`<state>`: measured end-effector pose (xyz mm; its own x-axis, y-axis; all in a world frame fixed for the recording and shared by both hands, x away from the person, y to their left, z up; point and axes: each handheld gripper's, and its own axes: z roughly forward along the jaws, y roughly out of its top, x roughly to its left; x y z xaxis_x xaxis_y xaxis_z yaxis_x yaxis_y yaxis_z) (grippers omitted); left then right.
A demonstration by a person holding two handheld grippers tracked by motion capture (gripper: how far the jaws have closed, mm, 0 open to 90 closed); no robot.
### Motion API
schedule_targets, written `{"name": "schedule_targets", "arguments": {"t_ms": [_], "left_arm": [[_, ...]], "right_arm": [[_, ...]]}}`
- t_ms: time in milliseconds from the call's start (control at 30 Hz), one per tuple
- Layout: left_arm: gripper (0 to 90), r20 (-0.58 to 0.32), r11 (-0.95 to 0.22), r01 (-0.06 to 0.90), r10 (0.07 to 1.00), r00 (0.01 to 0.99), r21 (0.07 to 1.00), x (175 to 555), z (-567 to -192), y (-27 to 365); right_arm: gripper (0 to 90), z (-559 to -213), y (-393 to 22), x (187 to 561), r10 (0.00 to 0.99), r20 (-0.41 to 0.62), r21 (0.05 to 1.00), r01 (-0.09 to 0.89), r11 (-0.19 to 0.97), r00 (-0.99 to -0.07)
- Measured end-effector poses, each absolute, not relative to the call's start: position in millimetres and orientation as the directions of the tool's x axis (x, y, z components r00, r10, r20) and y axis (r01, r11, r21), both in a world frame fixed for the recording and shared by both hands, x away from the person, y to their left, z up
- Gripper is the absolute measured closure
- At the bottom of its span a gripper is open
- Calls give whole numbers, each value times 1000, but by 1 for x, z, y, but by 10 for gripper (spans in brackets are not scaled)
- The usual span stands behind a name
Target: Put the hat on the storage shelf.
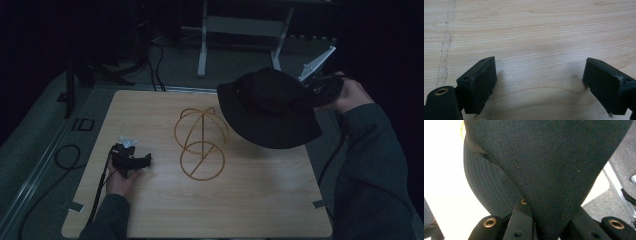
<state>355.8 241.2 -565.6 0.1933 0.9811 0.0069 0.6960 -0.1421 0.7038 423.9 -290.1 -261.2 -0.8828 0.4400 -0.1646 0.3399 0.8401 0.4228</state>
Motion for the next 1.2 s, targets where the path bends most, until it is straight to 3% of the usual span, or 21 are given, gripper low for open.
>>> {"name": "schedule_targets", "arguments": {"t_ms": [500,1200], "left_arm": [[123,7,-142,696,981,194,704,356,-566,241],[123,7,-140,693,982,191,707,356,-566,241]], "right_arm": [[870,-255,-295,417,425,-155,434,325,840,-892],[870,-234,-283,404,342,-148,498,229,836,-928]]}}
